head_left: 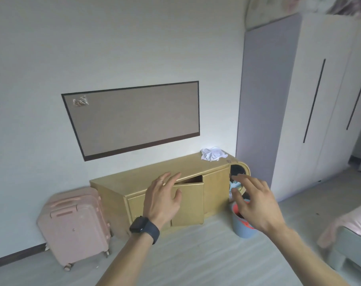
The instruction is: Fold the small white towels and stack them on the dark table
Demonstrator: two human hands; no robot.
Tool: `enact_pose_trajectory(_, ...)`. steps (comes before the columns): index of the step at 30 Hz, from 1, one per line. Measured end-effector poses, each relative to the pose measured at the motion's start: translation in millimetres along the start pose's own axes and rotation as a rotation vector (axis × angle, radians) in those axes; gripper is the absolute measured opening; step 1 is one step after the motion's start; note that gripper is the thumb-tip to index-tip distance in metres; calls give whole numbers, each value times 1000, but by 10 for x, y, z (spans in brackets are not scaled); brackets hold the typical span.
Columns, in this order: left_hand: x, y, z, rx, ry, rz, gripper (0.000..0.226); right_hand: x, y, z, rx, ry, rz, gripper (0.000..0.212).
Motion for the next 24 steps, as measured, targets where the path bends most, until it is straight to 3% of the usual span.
enact_pose_trajectory(2, 269, -16, -431, 18, -11, 1, 48, 153, 257, -360, 13, 31, 1, 32)
enact_pose_trajectory(10, 1538, -159, -2075, 25, -43, -30, 50, 1011, 1532, -1776, 68, -21, -34, 34)
enact_pose_trajectory(24, 3782, -655, -4332, -147, -235, -11, 48, 2458, 3517, -3967, 244, -195, -138, 36)
Point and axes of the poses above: each hand's wrist, its own z-axis away from the middle knuckle, its own x-axis out of the palm, y = z × x, the point moved 3 cm from there along -z, towards the middle knuckle, and after that the axes turned 9 degrees about -z, right-handed, at the moved point
